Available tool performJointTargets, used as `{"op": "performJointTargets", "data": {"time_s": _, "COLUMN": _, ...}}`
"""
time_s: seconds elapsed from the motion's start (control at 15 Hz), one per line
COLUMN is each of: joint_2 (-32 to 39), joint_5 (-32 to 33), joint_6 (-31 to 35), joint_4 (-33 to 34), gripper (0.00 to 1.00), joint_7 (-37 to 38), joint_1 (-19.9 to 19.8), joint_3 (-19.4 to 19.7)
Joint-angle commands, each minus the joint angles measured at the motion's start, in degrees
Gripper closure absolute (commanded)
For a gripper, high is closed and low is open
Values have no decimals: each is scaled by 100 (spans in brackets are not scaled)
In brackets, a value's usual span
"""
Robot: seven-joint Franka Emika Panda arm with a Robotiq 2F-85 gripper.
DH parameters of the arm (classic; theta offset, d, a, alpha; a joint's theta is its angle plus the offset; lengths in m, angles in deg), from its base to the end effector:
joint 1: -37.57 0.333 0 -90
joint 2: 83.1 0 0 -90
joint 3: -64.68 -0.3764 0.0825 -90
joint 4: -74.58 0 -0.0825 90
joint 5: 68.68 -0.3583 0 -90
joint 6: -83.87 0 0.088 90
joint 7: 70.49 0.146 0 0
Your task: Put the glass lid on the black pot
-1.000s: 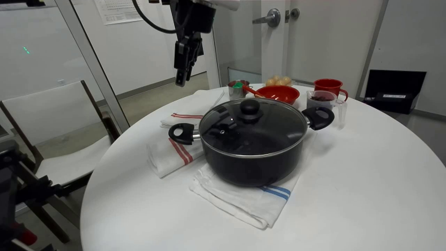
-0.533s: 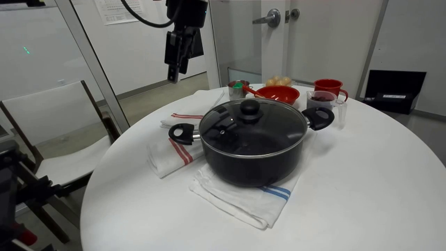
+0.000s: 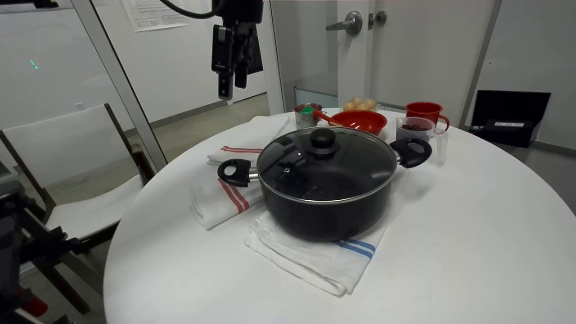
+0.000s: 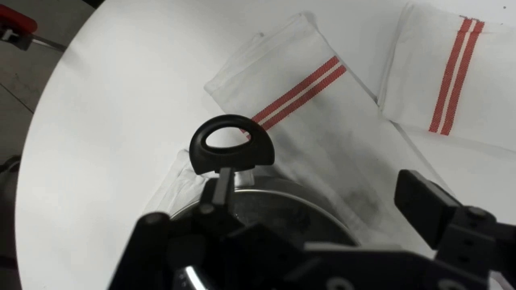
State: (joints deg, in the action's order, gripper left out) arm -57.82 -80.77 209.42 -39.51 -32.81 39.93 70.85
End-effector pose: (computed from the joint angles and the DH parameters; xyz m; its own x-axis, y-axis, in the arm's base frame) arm 0.5828 -0.0220 0.2588 0.6235 -0.7423 -0.2454 -0.7515 -0.6556 0.0737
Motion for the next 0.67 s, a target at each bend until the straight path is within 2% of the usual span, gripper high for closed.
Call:
{"op": "performJointTargets", "data": {"time_s": 0.0, "joint_2": -319, "joint_5": 526, "joint_6": 411, "joint_4": -338, "gripper": 0, "joint_7": 572, "joint_1": 241, "joint_3": 147}}
{"op": "performJointTargets", "data": {"time_s": 0.07, "joint_2": -353, "joint_5": 694, "joint_6": 492, "joint_4": -377, "gripper": 0, "joint_7": 755, "joint_1": 293, "joint_3": 179}}
{"op": "performJointTargets", "data": {"time_s": 0.13, "joint_2": -112, "joint_5": 421, "joint_6": 242, "joint_4": -95, "gripper": 0, "joint_7": 422, "joint_1": 75, "joint_3": 12}}
{"op": "performJointTargets", "data": {"time_s": 0.6, "joint_2": -108, "joint_5": 450, "joint_6": 250, "joint_4": -106, "gripper": 0, "joint_7": 462, "joint_1": 69, "joint_3": 8}}
